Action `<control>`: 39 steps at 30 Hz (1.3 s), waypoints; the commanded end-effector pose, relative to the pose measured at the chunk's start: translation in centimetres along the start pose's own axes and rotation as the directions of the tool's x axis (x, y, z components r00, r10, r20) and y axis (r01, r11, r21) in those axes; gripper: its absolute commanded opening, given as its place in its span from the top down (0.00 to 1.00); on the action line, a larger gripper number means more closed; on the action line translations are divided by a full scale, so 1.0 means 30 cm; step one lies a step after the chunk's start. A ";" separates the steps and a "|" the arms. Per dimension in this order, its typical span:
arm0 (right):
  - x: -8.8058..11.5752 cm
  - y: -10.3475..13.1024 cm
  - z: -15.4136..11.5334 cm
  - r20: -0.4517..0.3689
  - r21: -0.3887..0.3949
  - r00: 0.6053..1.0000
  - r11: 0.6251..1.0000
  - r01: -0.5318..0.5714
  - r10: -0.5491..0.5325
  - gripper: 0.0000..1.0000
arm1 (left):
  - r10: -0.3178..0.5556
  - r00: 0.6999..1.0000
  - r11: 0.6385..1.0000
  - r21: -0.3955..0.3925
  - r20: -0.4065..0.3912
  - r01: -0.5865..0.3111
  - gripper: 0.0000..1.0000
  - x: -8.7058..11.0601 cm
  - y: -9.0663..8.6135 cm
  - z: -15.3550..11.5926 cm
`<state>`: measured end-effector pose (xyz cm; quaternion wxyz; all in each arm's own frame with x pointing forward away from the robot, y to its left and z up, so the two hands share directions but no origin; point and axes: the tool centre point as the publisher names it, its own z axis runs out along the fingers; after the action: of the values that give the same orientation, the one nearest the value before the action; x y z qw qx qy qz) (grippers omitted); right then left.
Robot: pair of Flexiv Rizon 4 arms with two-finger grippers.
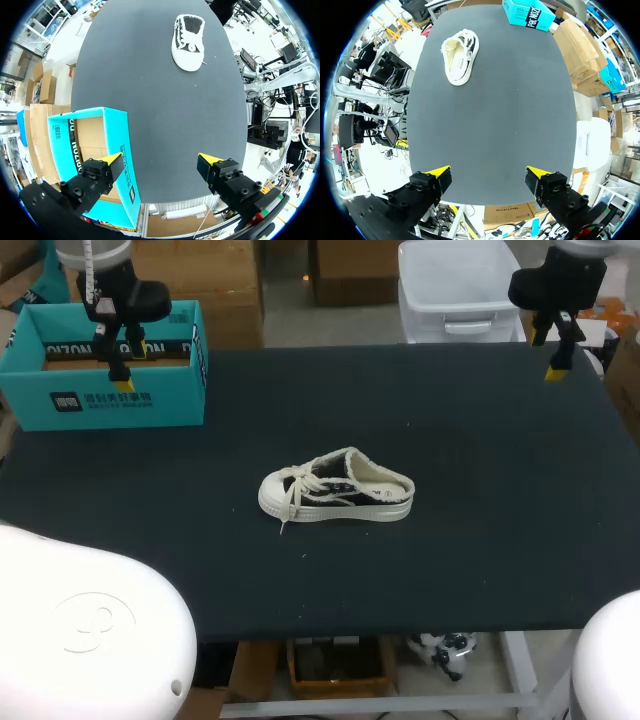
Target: Open the shoe tongue, take the insole out of the shoe, put the insole back into the shoe, and pack the shoe into the shoebox
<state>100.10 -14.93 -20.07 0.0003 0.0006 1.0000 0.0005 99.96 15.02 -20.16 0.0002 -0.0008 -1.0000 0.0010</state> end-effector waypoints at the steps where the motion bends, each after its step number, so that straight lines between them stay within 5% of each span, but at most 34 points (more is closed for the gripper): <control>1: 0.001 0.000 -0.002 -0.001 0.001 1.000 1.000 0.000 0.000 0.00 | -0.002 1.000 1.000 -0.004 0.003 0.003 0.00 0.007 -0.007 -0.002; 16: 0.106 0.113 0.100 0.025 -0.193 0.999 0.981 -0.023 0.028 0.00 | -0.214 0.975 0.976 -0.036 -0.058 0.213 0.00 0.144 -0.143 -0.009; 26: 0.191 0.219 0.220 0.074 -0.331 0.993 0.942 -0.063 0.093 0.00 | -0.489 0.868 0.870 0.019 -0.085 0.492 0.00 0.242 -0.240 0.040; 34: 0.238 0.289 0.314 0.035 -0.500 0.993 0.862 -0.081 0.114 0.00 | -0.664 0.747 0.745 0.063 -0.040 0.665 0.00 0.324 -0.290 0.032; 39: 0.240 0.299 0.334 0.003 -0.513 0.993 0.853 -0.101 0.119 0.00 | -0.671 0.741 0.739 0.040 -0.030 0.672 0.00 0.328 -0.293 0.030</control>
<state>93.17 -5.72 -29.67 0.0014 0.0548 0.9662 0.2517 90.75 6.34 -21.17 0.0269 0.3579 -0.9330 0.0275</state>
